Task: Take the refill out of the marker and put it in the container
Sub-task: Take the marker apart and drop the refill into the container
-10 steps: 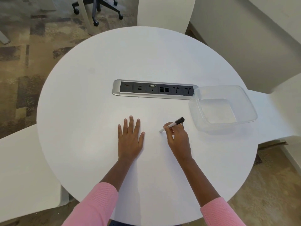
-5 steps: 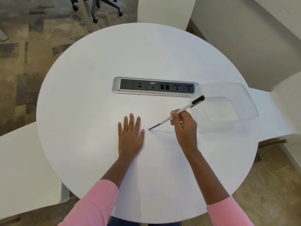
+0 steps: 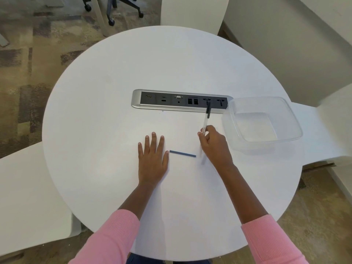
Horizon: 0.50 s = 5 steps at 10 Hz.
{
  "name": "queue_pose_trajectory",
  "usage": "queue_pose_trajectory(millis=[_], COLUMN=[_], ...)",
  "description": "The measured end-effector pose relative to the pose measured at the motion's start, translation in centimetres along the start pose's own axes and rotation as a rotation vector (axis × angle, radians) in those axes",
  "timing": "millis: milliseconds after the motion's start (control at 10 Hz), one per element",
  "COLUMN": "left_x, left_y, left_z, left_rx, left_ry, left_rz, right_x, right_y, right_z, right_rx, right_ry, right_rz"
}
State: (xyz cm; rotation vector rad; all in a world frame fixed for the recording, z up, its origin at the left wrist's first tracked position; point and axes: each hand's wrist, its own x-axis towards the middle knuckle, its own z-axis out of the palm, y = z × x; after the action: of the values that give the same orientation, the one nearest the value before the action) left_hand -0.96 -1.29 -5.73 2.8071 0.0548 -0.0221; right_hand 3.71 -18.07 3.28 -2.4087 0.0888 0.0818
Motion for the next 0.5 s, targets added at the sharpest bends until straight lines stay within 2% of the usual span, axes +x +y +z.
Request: queue_pose_trajectory(millis=[200,500], left_x=[0.0,0.0], left_y=[0.0,-0.1], left_z=[0.1,0.1], left_rx=[0.005,0.025], left_ry=[-0.009,-0.024], left_rz=[-0.002,-0.005], right_x=[-0.8,-1.9], right_y=[2.1,2.8], right_z=[1.6,2.8], right_rx=[-0.210,-0.228], right_ry=[-0.099,-0.066], right_rz=[0.117,0.158])
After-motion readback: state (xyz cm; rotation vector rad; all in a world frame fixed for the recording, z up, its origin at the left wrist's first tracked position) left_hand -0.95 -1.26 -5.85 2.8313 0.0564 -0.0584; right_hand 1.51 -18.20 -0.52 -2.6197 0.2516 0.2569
